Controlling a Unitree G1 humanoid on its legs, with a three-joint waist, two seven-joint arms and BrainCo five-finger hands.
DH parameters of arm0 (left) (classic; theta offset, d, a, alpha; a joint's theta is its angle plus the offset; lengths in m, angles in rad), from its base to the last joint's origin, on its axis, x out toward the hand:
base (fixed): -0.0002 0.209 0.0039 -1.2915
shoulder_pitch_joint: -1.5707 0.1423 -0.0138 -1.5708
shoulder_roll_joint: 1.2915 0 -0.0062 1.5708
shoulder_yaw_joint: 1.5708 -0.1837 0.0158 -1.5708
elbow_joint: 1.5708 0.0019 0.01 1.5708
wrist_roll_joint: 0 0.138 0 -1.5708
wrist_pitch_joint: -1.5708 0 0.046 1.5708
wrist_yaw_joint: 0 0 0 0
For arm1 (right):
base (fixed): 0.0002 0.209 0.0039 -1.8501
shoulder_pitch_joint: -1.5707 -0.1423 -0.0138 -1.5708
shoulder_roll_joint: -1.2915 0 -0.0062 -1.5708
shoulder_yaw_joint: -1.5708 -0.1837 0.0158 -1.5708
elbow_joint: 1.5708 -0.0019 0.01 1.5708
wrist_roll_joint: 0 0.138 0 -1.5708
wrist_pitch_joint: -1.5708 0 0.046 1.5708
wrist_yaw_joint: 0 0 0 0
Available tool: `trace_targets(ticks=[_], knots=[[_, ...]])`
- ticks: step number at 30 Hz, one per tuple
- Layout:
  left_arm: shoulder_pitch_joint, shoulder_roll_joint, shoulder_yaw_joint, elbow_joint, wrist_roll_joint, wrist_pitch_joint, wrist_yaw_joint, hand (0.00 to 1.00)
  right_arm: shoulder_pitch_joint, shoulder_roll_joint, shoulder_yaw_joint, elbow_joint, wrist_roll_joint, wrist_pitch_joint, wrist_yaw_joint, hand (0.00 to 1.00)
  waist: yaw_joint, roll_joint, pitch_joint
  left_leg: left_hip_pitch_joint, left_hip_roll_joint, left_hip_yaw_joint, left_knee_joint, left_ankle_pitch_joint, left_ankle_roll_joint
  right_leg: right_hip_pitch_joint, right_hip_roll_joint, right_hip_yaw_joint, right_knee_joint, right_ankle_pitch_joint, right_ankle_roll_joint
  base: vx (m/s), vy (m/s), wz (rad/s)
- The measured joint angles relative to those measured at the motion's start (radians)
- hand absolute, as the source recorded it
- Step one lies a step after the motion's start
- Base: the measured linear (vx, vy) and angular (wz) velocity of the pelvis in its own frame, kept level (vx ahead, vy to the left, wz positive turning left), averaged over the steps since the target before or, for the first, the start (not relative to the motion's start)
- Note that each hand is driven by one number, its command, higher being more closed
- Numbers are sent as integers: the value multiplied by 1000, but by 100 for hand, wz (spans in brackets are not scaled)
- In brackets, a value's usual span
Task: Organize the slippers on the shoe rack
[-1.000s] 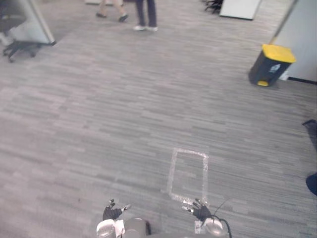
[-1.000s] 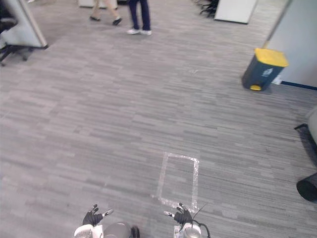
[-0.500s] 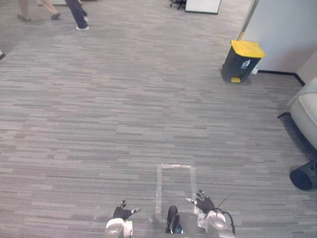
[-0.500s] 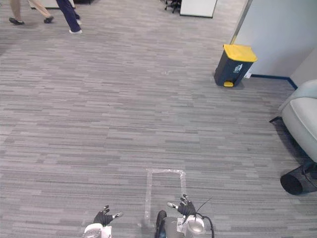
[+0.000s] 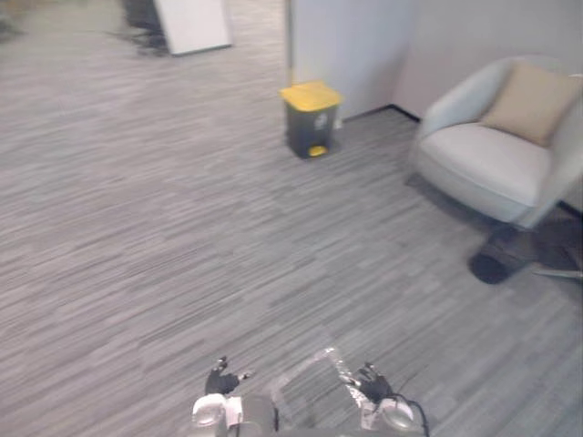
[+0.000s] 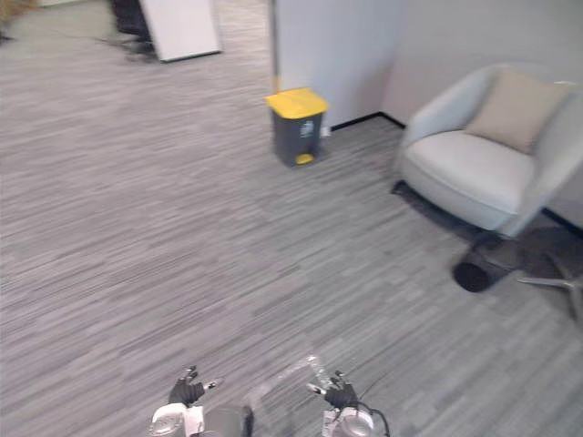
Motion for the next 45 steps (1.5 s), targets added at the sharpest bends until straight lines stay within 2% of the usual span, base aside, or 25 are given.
trace_targets(ticks=[2,4,5,6,8,9,10,12,14,17,19,21,22,23,24,26,27,29,30,32,33,36,39,42,45], knots=[[0,3,7,7,0,0,0,0,2,0,-1,-1,0,0,1,0,2,-8,-2,44,8,81,-8,-20,21,-46,-8,-4,99,-3,33,182,246,-115],[-5,3,5,20,-4,1,0,0,-3,0,-2,-2,0,-1,3,0,3,-3,2,94,29,168,-36,-24,29,-112,-40,-147,169,-15,62,113,119,-115],[-10,4,2,27,-9,1,1,0,-12,0,-2,6,0,-1,4,0,4,5,6,120,44,208,-58,-24,29,-135,-73,-279,168,-22,68,67,35,-121],[-15,16,-22,62,-21,3,2,0,-39,-2,5,45,0,-2,6,0,4,20,6,161,76,265,-103,-23,27,-141,-127,-549,79,-11,45,67,35,-117],[-19,35,-51,73,-21,4,1,0,-49,-4,19,69,1,-4,6,0,2,11,4,173,76,282,-135,-13,11,-142,-124,-622,-40,34,33,56,-57,-89],[-25,54,-72,85,-21,6,-1,0,-52,-7,22,76,1,-6,8,0,-3,-5,3,175,61,285,-152,-6,-2,-145,-111,-610,-130,106,34,96,-134,-68],[-39,61,-89,111,-20,13,-2,0,-66,-29,19,86,1,-10,7,0,-16,-2,5,180,64,276,-164,5,-18,-141,-85,-584,-163,166,32,101,-140,-67],[-43,52,-102,114,-20,21,-2,0,-76,-71,17,111,2,-15,5,0,-13,23,18,202,79,258,-200,16,-34,-143,-63,-558,-190,184,24,102,-132,-69],[-47,50,-121,134,-20,23,-2,0,-80,-113,11,113,1,-17,1,0,-34,46,28,227,77,260,-257,33,-59,-143,-47,-560,-192,189,22,83,-109,-28],[-45,41,-123,133,-18,21,-5,0,-70,-139,-26,151,0,-13,-2,0,-44,51,25,256,103,264,-252,34,-75,-108,-10,-537,-245,195,9,60,-111,-21],[-40,46,-114,126,-16,19,-9,0,-54,-140,-31,151,0,-14,-2,0,-43,46,29,191,160,244,-45,9,-100,-78,14,-510,-278,179,-9,37,-126,-49],[-19,33,-81,89,-10,19,-9,0,-38,-147,-44,130,1,-15,-4,0,-33,76,36,88,247,198,251,26,-69,-43,57,-472,-293,179,-26,72,-102,-84],[-9,20,-73,74,-10,18,-7,0,-25,-159,-44,109,2,-15,-7,0,-24,103,37,49,284,171,374,64,-36,-26,86,-447,-293,179,-39,171,-32,-104],[-2,16,-74,71,-10,18,-7,0,-15,-161,-43,100,2,-16,-10,0,-20,109,32,9,292,126,466,145,-31,-15,102,-405,-292,176,-50,196,4,-95],[0,18,-75,72,-10,17,-6,0,-20,-158,-43,102,4,-14,-12,0,-17,101,29,-15,275,100,497,150,-32,-7,96,-378,-295,177,-60,211,29,-89],[-7,22,-76,70,-9,16,-6,0,-24,-155,-43,109,7,-14,-13,0,-9,83,32,-23,170,51,415,2,-27,9,63,-315,-296,178,-72,213,94,-90],[-9,19,-76,65,-11,9,-3,0,-26,-154,-45,119,7,-13,-12,0,-1,72,38,-25,71,34,243,-61,-19,18,27,-273,-295,184,-58,215,141,-85],[-9,19,-77,63,-11,3,-3,0,-27,-153,-48,122,7,-13,-11,0,3,70,40,-26,24,21,98,-53,-20,28,13,-248,-298,177,-46,187,133,-70],[-6,18,-82,66,-11,3,-3,0,-25,-153,-62,124,5,-13,-12,0,2,81,36,-11,-7,-31,-125,33,-31,38,19,-226,-303,163,-24,192,148,-54],[-6,15,-79,66,-18,-2,-3,0,-24,-153,-62,143,4,-15,-13,0,13,80,37,12,-9,-37,-154,134,-3,54,28,-201,-305,153,-12,196,158,-54],[-13,36,-78,68,-19,-2,-3,0,-28,-133,-62,149,3,-16,-12,0,18,41,36,31,-25,-11,-167,123,11,57,7,-204,-301,140,8,192,138,-45],[-17,45,-72,68,-21,-1,-3,0,-21,-117,-63,150,2,-17,-13,0,22,16,36,51,-34,20,-166,104,29,71,-12,-207,-294,133,18,163,112,-23],[-17,34,-72,71,-21,1,-4,0,-17,-119,-61,149,-12,-17,-10,0,30,21,34,110,-44,58,-177,48,33,62,-24,-210,-211,108,54,154,125,-41],[-18,37,-76,81,-21,7,-6,0,-21,-123,-62,143,-17,-21,-6,0,28,24,35,177,-47,82,-205,40,50,-73,-19,-252,121,74,116,113,114,-23],[-22,54,-97,94,-27,8,-3,0,-20,-120,-65,148,-19,-21,-7,0,20,12,24,212,-42,60,-203,33,60,-100,-58,-376,152,18,62,158,-3,31]])
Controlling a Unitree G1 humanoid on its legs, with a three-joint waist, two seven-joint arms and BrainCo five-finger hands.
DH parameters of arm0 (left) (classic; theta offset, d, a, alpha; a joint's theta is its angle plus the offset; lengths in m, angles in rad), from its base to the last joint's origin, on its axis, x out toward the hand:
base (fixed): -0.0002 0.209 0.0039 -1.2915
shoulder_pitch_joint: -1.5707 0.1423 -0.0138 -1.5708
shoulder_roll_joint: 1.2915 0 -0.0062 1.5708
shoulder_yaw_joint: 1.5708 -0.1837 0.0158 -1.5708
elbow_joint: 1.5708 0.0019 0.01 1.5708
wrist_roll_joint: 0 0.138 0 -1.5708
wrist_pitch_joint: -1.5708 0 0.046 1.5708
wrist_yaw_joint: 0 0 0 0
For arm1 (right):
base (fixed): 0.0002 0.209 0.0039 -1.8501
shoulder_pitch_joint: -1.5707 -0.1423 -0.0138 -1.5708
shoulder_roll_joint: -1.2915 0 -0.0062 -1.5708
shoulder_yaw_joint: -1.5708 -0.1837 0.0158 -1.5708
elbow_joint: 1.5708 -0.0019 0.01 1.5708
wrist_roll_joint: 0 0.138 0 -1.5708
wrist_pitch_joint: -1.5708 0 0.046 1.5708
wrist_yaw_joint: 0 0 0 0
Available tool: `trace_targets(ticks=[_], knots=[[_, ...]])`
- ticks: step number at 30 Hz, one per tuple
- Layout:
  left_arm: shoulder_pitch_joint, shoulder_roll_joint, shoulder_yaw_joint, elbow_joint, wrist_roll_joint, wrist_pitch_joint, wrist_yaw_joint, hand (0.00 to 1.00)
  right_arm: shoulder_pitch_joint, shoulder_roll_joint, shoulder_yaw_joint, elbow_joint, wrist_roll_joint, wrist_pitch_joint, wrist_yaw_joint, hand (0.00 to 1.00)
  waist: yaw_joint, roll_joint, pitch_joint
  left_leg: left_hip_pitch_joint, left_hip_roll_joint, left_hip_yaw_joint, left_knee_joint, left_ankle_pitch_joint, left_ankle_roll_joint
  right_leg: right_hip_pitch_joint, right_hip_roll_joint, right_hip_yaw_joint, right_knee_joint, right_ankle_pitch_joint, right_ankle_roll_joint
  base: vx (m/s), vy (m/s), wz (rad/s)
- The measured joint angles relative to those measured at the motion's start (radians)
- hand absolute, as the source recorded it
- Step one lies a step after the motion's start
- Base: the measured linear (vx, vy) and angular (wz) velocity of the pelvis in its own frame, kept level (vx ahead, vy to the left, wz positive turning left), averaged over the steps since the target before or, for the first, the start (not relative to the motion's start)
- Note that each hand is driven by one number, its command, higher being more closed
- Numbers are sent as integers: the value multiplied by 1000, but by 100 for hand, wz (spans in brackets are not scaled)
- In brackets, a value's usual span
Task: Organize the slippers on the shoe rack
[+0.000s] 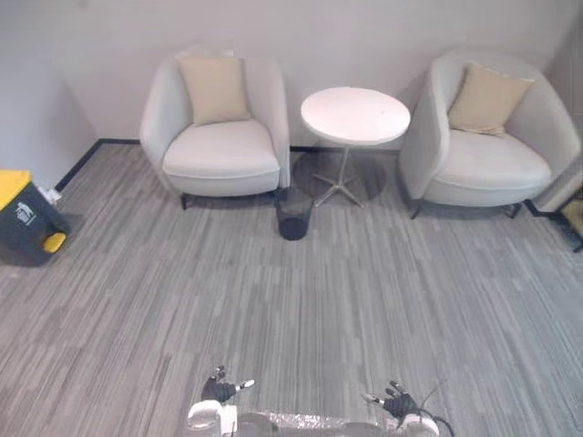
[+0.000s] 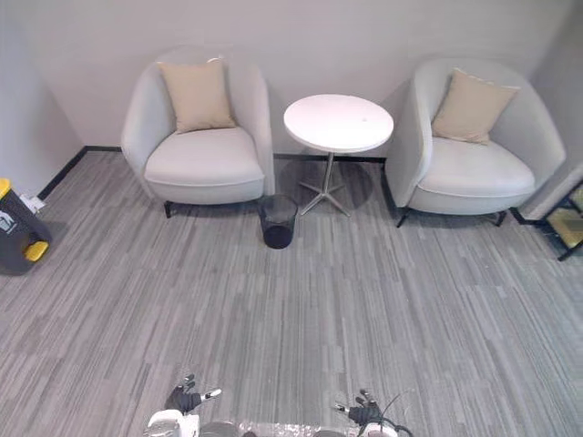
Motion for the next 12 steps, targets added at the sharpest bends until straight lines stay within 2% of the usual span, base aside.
trace_targets(ticks=[1,2,3,5,8,10,12], knots=[[0,2,0,0,-6,0,1,0,2,2,-2,2,1,-1,-1,0,-1,-1,-1,-1,3,-20,2,0,-1,-6,-2,-15,-64,1,-14,162,-89,45],[1,8,-4,0,-12,0,1,0,2,6,-11,3,1,-1,-3,0,-1,-10,-7,-9,-7,-38,4,-1,-5,-9,-15,-29,-165,55,-23,187,-156,50],[-2,16,-11,4,-14,0,2,0,4,15,-33,7,4,0,-4,0,-2,-32,-17,-16,-25,-60,3,-3,-11,-10,-29,-34,-220,71,-10,195,-205,50],[-9,-2,-26,27,-14,2,3,0,4,11,-79,38,4,2,-6,0,-1,3,-42,-24,-14,-88,-14,3,-27,17,-21,-50,-290,74,-18,152,-171,32],[-2,-19,-31,38,-20,1,3,0,6,-5,-109,44,10,7,-9,0,-2,35,-61,-14,-1,-91,-46,10,-38,50,6,-52,-364,113,-29,107,-100,-4],[2,-16,-38,40,-33,-1,2,0,10,-5,-120,50,38,8,-20,0,-3,34,-60,12,14,-93,-76,15,-46,82,24,-46,-417,138,-38,66,-75,-19],[-1,-6,-38,57,-34,-1,1,0,10,4,-156,57,46,10,-29,0,-4,22,-60,18,19,-110,-84,20,-54,103,34,-45,-448,153,-43,25,-56,-7]])
